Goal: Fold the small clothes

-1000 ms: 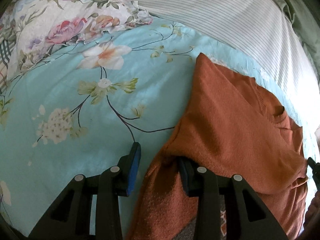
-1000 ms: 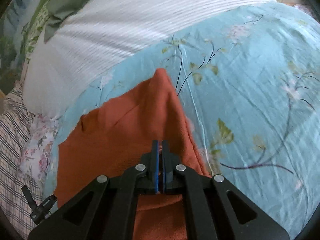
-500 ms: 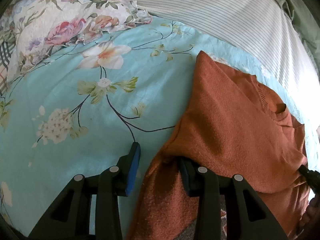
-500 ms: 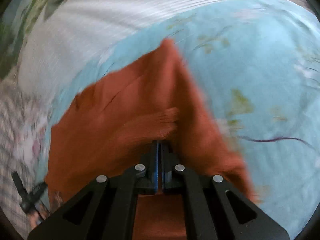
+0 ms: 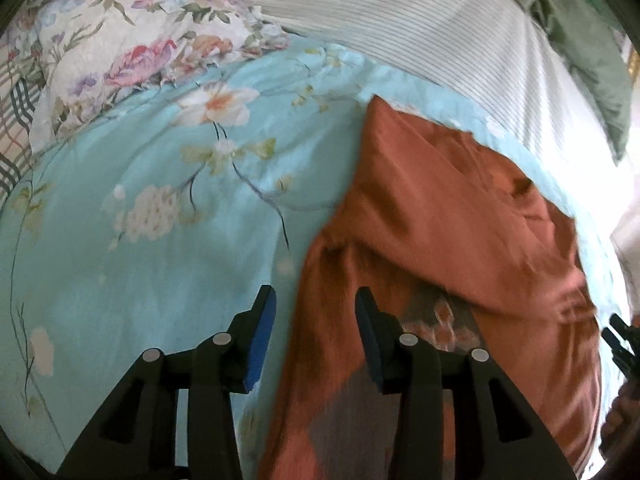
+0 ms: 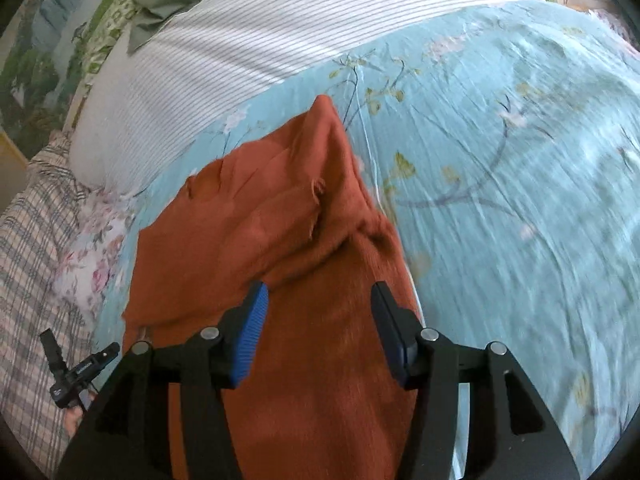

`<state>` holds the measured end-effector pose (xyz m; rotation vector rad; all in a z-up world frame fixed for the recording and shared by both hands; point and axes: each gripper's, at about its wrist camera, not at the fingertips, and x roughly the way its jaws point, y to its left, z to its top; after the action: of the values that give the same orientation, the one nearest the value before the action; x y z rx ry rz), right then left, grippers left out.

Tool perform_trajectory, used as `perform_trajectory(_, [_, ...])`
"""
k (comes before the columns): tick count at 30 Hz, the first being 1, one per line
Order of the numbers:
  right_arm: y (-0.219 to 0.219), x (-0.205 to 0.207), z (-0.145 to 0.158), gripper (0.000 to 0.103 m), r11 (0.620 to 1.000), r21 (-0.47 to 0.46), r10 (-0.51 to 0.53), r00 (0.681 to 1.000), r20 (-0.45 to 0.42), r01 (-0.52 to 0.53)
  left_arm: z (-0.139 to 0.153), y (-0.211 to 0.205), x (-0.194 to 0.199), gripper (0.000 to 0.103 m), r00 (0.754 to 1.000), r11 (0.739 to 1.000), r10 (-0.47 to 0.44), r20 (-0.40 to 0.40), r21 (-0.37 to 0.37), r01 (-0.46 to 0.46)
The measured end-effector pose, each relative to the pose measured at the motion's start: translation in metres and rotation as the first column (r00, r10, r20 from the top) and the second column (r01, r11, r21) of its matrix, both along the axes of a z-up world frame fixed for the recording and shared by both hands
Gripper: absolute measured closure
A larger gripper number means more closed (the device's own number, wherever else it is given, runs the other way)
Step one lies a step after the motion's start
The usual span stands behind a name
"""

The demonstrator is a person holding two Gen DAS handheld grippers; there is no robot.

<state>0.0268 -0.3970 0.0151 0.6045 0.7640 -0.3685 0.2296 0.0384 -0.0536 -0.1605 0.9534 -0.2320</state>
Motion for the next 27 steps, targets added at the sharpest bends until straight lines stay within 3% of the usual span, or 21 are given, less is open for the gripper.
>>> perform_trajectory(9, [0.001,-0.064,-0.003,0.047,1.000,0.005,-0.023,0.999,-0.035,0.023,-0.016,0.002,-0.068,0.048,0.989,0.988,-0.142,-0.050,0.056,0.145])
perform_trajectory(15, [0.035,-0.098,-0.018,0.047,0.982,0.119,0.149,0.989,0.009,-0.149,-0.016,0.007,-0.116,0.042,0.967,0.968,-0.249,-0.056,-0.032,0.247])
perform_trajectory(20, [0.066,-0.129,-0.023,0.047,0.939,0.161,0.299,0.952,0.059,-0.305,-0.017,0.010,-0.159,0.036,0.944,0.942,-0.330,-0.032,-0.076,0.327])
perform_trajectory(27, [0.078,-0.153,-0.034,0.047,0.894,0.238,0.355,0.924,0.141,-0.380,-0.020,0.042,-0.191,0.037,0.936,0.915,-0.348,-0.044,-0.231,0.330])
